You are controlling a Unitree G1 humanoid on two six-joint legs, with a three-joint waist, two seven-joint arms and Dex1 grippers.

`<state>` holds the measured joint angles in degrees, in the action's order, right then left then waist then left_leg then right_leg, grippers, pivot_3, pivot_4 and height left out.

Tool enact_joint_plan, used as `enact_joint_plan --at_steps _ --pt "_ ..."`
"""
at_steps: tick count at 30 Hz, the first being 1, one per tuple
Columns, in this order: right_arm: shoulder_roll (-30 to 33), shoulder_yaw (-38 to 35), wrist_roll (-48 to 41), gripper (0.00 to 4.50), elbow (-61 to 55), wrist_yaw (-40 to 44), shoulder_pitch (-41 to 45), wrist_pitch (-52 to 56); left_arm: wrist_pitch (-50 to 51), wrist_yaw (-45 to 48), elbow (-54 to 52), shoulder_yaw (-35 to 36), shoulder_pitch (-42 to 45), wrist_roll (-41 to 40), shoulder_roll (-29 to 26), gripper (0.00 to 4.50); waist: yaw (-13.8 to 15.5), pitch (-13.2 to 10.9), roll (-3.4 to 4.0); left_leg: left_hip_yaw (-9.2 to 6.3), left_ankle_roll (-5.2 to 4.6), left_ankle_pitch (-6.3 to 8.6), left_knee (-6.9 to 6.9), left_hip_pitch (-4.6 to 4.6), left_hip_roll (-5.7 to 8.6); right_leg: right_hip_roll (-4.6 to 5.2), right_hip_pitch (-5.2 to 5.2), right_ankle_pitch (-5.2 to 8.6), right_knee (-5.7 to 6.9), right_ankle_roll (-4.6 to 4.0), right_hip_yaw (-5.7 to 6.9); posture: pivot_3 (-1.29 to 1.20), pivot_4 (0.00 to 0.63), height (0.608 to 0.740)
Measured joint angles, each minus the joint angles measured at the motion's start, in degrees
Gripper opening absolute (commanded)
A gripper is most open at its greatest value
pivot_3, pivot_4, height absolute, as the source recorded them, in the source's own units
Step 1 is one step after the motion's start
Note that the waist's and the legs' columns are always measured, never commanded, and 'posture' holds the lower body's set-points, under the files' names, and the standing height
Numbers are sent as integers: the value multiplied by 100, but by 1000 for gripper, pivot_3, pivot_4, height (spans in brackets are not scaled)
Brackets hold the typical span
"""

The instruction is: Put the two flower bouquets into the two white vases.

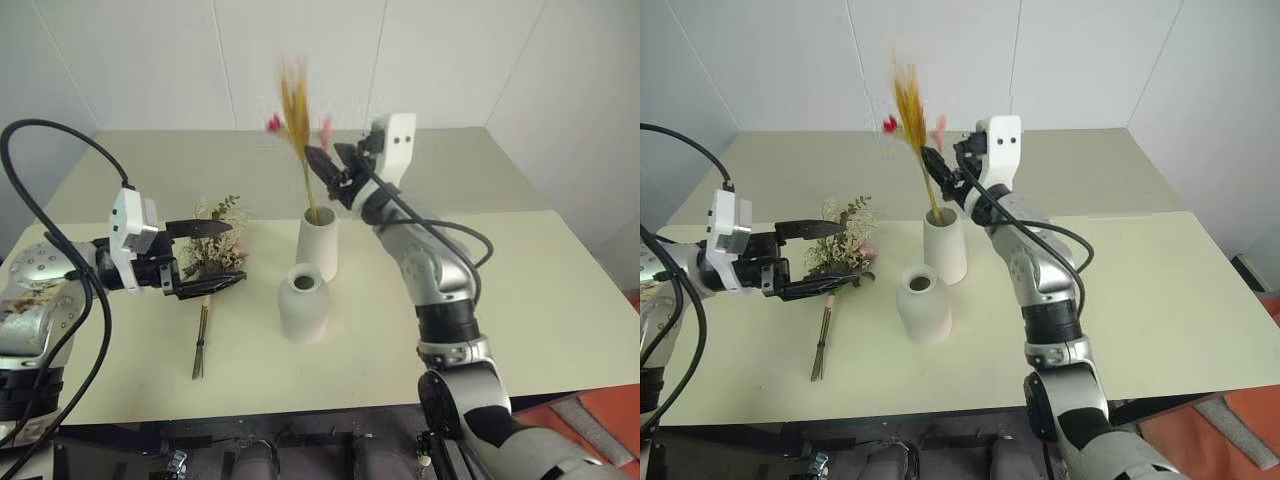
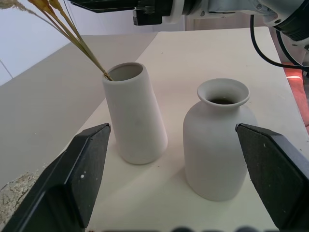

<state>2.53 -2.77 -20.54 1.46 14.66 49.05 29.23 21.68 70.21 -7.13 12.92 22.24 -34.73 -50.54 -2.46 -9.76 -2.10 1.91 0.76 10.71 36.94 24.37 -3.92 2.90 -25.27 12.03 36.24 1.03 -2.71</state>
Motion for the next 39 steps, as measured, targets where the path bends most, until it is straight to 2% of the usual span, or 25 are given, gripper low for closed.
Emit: enact_joint_plan --at_steps 5,9,12,14,19,22,25,30,33,35,37,39 --pt "243 8 -109 4485 -892 -69 -505 512 135 -275 -256 -6 -270 107 -15 4500 1 0 0 0 0 0 1 -4 -1 -1 0 0 5 0 0 0 150 740" --pt "783 -94 -482 4485 -1746 89 -841 1137 591 -952 -507 -189 -482 641 -258 4500 4 0 0 0 0 0 1 -9 -1 -1 3 3 5 4 -1 0 150 740" --pt "1571 -268 -880 4485 -2327 511 -1241 1609 1662 -1778 -667 -655 -437 1200 -495 4500 56 0 0 0 0 0 2 -8 3 2 8 24 2 39 0 0 150 740" --pt "2266 -535 -1251 4485 -2628 933 -1512 1874 2655 -2337 -746 -1228 -161 1602 -569 4500 119 0 -1 0 0 0 3 -8 5 3 10 26 0 44 0 0 150 740" --pt "3212 -989 -1862 4485 -2912 1712 -1761 2027 4111 -3135 -697 -2411 658 2305 -406 4500 136 0 -1 -2 0 0 1 -17 3 -8 11 27 0 43 -7 0 150 740" --pt "3566 -1042 -2015 4500 -2855 2059 -1857 2028 4310 -3385 -424 -2754 944 2606 -165 3899 132 0 -1 -2 0 0 1 -20 2 -15 10 25 2 40 -16 0 150 740" --pt "3867 -1112 -2146 4500 -2839 2367 -1867 2025 4320 -3474 -269 -2794 1040 2710 -43 3002 134 0 -1 -3 0 0 2 -23 1 -18 12 25 2 39 -20 0 150 740" --pt "4704 -1155 -2466 4500 -2712 3530 -2257 1987 4312 -3535 -1 -2667 1115 2774 34 1266 166 0 -2 -3 -1 0 2 -14 2 -16 10 24 -9 39 -21 0 150 740" --pt "4913 -1166 -2581 4500 -2537 4015 -2315 1943 4311 -3607 133 -2402 1227 2771 88 254 163 -2 -4 -2 -1 0 7 -15 2 -17 10 23 -5 39 -23 0 150 740" --pt "4978 -1166 -2579 4500 -2439 4201 -2324 1855 4245 -3675 149 -2041 1406 2711 247 107 168 -3 -7 -4 0 0 7 -16 2 -17 12 23 -5 39 -22 0 150 740" --pt "5017 -1161 -2572 4500 -2337 4357 -2356 1757 3826 -3921 220 -1162 1619 2467 777 107 189 -6 -11 -7 0 0 13 -10 2 -17 12 22 -6 38 -17 0 150 740" --pt "5029 -1162 -2568 4500 -2315 4471 -2420 1652 2842 -4078 221 -150 1716 2050 1426 107 194 -6 -11 -6 0 0 14 -6 3 -15 14 9 -11 20 -18 0 150 740"
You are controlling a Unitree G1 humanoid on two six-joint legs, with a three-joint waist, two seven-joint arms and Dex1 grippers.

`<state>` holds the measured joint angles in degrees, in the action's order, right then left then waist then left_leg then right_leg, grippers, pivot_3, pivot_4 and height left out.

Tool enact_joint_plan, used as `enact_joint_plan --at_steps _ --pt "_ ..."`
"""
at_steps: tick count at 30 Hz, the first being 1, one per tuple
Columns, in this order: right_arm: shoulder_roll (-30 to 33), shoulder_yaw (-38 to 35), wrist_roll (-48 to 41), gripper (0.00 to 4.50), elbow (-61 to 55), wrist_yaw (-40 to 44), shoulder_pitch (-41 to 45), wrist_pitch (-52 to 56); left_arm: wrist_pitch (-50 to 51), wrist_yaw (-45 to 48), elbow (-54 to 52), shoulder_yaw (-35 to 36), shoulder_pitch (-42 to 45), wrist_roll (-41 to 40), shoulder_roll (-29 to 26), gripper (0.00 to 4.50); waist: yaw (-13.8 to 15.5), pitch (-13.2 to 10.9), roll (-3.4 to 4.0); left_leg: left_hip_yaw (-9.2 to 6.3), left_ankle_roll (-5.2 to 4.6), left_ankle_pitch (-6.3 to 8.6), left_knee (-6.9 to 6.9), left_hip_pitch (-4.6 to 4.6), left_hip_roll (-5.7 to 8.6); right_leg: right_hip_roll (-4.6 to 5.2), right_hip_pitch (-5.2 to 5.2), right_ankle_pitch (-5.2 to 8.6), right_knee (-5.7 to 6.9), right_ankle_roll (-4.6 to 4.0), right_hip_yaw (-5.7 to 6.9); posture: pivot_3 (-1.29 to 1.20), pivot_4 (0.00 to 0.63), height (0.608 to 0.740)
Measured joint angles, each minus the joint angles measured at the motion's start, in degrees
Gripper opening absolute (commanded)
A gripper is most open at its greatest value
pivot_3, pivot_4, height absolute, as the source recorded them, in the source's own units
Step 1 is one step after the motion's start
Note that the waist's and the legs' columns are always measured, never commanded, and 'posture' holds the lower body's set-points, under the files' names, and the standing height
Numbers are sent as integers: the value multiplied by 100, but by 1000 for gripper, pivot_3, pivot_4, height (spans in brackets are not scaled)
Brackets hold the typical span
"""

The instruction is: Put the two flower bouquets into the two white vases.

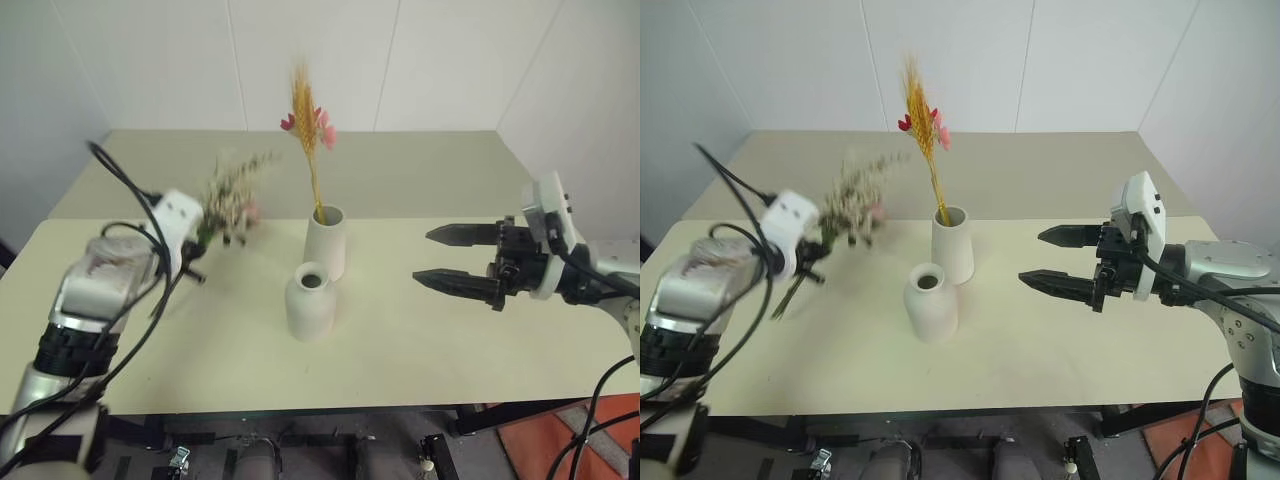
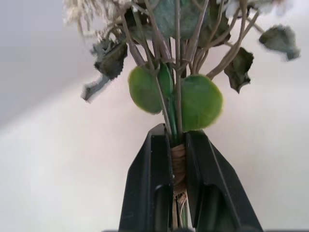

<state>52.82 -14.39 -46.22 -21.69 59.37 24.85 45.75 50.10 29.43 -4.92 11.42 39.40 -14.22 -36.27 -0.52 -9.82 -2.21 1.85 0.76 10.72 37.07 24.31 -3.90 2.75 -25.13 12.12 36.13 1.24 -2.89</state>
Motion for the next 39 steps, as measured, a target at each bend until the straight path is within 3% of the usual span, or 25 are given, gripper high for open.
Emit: enact_joint_plan --at_steps 2,5,12,16,27,39 --pt "16 0 20 4500 49 117 -130 -94 -525 29 -140 724 102 -561 352 107 -10 -1 -3 2 0 0 0 4 2 2 0 -15 -4 -21 -2 0 150 740" --pt "109 -7 57 4500 195 308 -283 -205 -598 275 -438 1244 271 -1482 630 107 -22 -2 -4 3 0 0 3 2 5 2 0 -17 -1 -15 -6 0 150 740" --pt "271 -20 55 4500 253 591 -349 -351 -371 824 -767 1233 847 -3451 1188 107 -18 -2 -4 2 1 0 24 -21 5 1 30 1 2 34 -6 0 150 740" --pt "288 -22 52 4500 255 698 -394 -398 -272 989 -767 913 929 -4148 1542 107 -21 -2 -4 1 1 0 24 -21 4 -1 31 1 1 34 -7 0 150 740" --pt "387 -257 -2 4500 162 651 -698 -406 -768 1891 -447 -258 439 -3753 1621 107 -35 -1 -2 2 0 1 23 -31 5 -8 31 1 4 32 -22 0 150 740" --pt "411 -459 -32 4500 -32 510 -912 -398 -1126 2304 -173 -420 274 -3483 1506 107 -28 -1 -2 2 0 1 23 -30 5 -8 32 1 3 33 -23 0 150 740"
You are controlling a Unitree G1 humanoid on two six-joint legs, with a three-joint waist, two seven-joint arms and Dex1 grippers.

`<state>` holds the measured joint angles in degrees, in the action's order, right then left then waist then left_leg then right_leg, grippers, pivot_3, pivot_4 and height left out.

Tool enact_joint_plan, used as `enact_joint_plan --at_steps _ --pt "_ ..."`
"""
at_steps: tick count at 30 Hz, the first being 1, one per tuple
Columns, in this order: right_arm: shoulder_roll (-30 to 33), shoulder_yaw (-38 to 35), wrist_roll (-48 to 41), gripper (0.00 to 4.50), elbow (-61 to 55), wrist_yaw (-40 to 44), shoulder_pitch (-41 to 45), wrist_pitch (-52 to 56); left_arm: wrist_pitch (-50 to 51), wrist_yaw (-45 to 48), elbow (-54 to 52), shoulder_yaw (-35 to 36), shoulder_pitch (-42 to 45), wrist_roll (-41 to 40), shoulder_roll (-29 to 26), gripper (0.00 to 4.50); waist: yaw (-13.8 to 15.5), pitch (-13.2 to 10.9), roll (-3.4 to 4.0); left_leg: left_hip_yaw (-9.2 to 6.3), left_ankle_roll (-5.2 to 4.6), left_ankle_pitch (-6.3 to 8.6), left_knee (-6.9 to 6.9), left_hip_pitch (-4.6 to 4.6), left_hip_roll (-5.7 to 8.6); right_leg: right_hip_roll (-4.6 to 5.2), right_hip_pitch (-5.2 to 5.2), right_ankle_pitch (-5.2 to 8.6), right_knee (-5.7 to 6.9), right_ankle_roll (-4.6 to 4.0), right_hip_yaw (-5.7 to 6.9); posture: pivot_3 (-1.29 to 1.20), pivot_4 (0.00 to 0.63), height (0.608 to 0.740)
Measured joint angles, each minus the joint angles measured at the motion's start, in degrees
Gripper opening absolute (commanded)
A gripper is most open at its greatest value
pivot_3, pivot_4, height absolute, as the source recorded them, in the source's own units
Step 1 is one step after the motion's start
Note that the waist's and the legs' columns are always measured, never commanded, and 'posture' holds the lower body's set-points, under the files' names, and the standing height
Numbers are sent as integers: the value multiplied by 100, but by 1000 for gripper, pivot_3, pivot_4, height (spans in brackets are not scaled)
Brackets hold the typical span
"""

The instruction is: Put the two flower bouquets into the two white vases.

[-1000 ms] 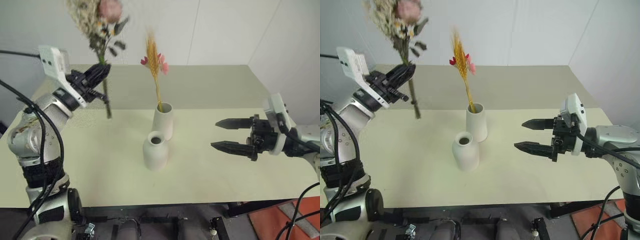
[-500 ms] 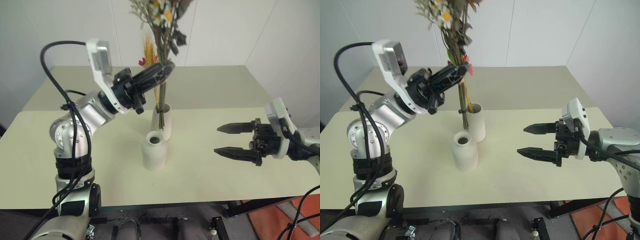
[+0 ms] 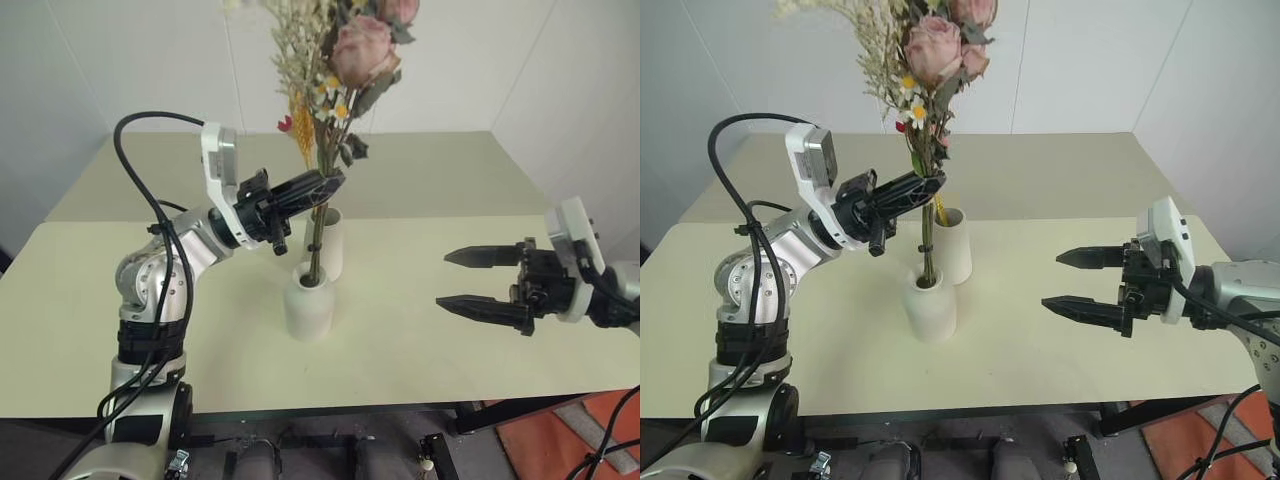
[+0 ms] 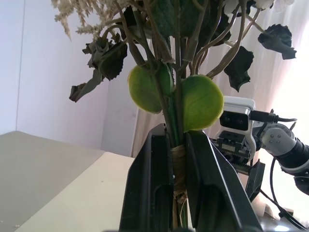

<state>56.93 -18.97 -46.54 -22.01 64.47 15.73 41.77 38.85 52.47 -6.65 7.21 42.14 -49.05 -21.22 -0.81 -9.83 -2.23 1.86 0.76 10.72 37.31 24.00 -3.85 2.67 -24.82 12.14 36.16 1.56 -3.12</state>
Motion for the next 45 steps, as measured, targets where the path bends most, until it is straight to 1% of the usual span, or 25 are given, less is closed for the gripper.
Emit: enact_joint_plan --at_steps 5,7,9,12,14,15,17,18,19,21,24,31,33,36,39,42,45 --pt "0 -17 -40 4500 -34 -44 -72 1 -121 130 -14 -186 -197 225 -122 107 -4 0 0 0 0 0 0 -1 0 0 0 0 0 0 -1 0 150 740" --pt "0 -18 -42 4500 -35 -55 -84 0 -120 167 -12 -279 -291 310 -150 812 1 0 0 0 0 0 0 -1 0 0 0 0 1 0 -1 0 150 740" --pt "0 -18 -44 4500 -52 -74 -84 0 -120 229 -14 -340 -327 362 -231 1349 1 0 0 0 0 0 0 -1 0 0 0 0 1 0 -1 0 150 740" --pt "0 -31 -44 4500 -72 -90 -112 0 -89 275 -106 -296 -509 364 -530 2271 -21 0 0 1 0 0 -3 -2 -1 -2 -3 1 0 0 -3 0 150 740" --pt "1 -55 -44 4500 -89 -93 -140 0 32 329 -293 -138 -769 268 -860 2984 -39 0 0 2 0 0 -6 -2 -3 -3 -7 1 2 0 -8 0 150 740" --pt "1 -59 -44 4500 -96 -93 -144 0 87 339 -366 -37 -887 207 -1007 3232 -35 0 0 3 0 0 -6 -2 -3 -3 -8 1 2 0 -8 0 150 740" --pt "1 -68 -43 4500 -103 -90 -157 0 157 391 -498 110 -1098 125 -1259 3888 -21 0 0 4 0 0 -5 -3 -3 -2 -7 1 2 0 -8 0 150 740" --pt "1 -64 -44 4500 -115 -84 -162 -2 220 475 -631 229 -1331 46 -1491 4229 -26 0 1 5 0 0 -5 -3 -3 -2 -8 1 1 0 -8 0 150 740" --pt "2 -82 -41 4500 -105 -79 -183 -2 275 567 -720 349 -1585 2 -1731 4478 -39 0 1 8 0 1 -7 -4 -5 -3 -9 2 1 -1 -11 0 150 740" --pt "2 -86 -34 4500 -91 -74 -201 -2 316 711 -858 584 -2069 -46 -2117 4478 -34 0 1 10 0 1 -10 -4 -6 -3 -15 2 3 -2 -12 0 150 740" --pt "2 -79 -31 4500 -84 -55 -195 -8 324 809 -1072 836 -2504 -56 -2424 4478 7 0 1 12 1 1 -9 -4 -6 -2 -12 2 1 -3 -12 0 150 740" --pt "2 -46 -23 4500 -53 -3 -182 -15 312 1010 -1281 1568 -3129 -185 -2834 4478 9 0 1 16 1 1 -12 -3 -8 -1 -17 4 -1 -7 -12 0 150 740" --pt "2 -51 -23 4500 -82 17 -256 -15 221 1186 -1281 1720 -3371 -145 -3040 4478 4 0 1 18 1 1 -15 -4 -9 -2 -19 5 0 -9 -13 0 150 740" --pt "2 -54 -20 4500 -96 48 -374 -15 -91 1525 -1225 1797 -3667 192 -3409 4478 -2 0 1 23 2 1 -16 -4 -9 -1 -23 25 2 -43 -17 0 150 740" --pt "3 -75 24 4500 -98 49 -446 -19 -568 1990 -877 1838 -3864 651 -3792 4478 2 1 2 30 2 2 -22 -12 -10 -1 -23 28 1 -50 -20 0 150 740" --pt "3 -85 28 4500 -96 50 -511 -21 -848 2293 -586 1867 -3881 863 -3964 4478 7 0 2 36 2 2 -28 -12 -11 0 -25 29 -1 -52 -23 0 150 740" --pt "3 -140 39 4500 -95 50 -573 -50 -1007 2423 -465 1865 -3839 923 -3987 4478 15 0 2 39 3 2 -29 -12 -12 0 -26 29 -1 -52 -24 0 150 740"
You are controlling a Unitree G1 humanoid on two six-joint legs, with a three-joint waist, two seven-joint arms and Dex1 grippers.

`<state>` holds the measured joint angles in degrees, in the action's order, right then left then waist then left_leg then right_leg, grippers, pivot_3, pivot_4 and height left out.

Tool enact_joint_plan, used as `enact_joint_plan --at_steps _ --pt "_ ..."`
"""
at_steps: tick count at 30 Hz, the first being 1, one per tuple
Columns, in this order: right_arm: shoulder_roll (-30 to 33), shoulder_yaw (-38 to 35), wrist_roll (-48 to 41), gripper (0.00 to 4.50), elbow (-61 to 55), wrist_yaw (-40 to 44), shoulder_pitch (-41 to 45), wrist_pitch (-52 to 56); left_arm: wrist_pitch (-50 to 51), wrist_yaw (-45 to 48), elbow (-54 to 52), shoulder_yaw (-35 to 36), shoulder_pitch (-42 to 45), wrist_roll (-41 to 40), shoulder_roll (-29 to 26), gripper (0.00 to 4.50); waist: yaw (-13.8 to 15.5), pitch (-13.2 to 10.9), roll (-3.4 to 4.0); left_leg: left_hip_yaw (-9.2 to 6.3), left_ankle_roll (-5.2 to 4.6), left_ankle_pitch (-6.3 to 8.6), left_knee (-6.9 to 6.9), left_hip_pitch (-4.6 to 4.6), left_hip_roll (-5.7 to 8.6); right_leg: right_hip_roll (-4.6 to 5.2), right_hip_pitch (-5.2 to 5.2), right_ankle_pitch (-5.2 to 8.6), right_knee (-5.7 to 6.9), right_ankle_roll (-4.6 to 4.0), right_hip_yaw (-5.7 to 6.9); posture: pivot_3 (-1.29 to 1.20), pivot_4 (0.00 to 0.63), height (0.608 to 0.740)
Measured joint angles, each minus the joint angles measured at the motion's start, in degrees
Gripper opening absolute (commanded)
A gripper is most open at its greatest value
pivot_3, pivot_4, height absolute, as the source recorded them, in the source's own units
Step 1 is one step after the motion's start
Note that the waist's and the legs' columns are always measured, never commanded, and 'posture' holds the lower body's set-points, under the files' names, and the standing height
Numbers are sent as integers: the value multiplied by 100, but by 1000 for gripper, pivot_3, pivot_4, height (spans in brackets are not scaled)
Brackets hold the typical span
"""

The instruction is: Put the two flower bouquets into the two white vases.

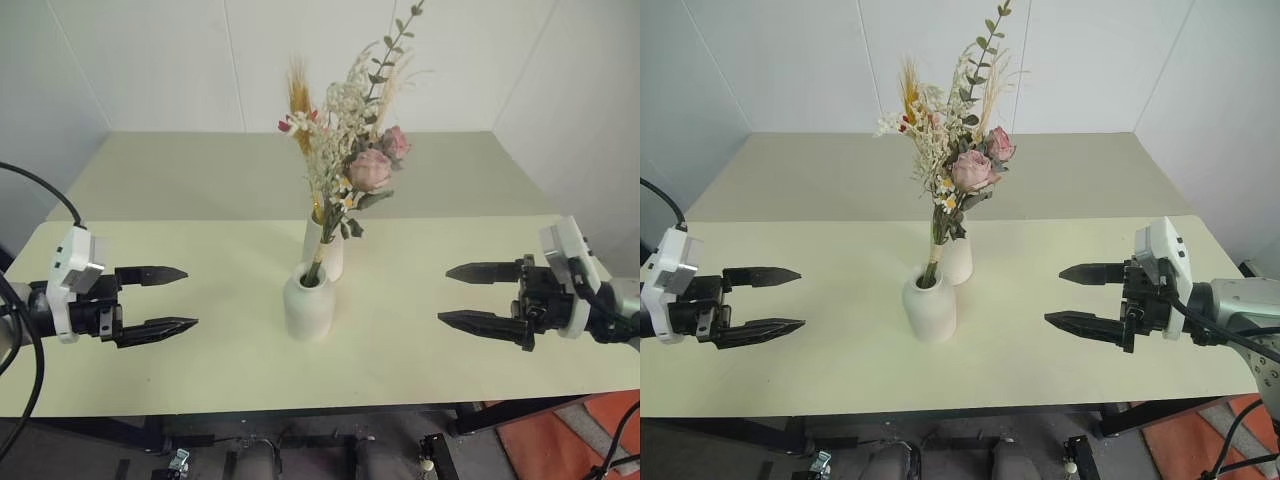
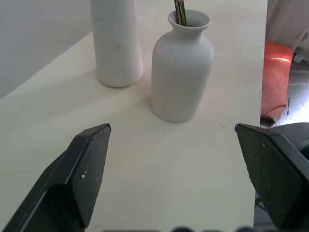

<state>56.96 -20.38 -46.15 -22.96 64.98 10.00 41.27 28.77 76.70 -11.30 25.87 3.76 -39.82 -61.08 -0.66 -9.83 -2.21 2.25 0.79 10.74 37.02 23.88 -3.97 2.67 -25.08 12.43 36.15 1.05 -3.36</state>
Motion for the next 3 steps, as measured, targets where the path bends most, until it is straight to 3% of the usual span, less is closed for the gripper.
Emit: enact_joint_plan --at_steps 3 --pt "0 -44 46 4500 14 -2 -49 -24 -3 -4 5 -2 124 -16 9 4478 -5 0 0 2 0 0 0 0 -1 0 0 -1 2 1 -2 0 150 740"
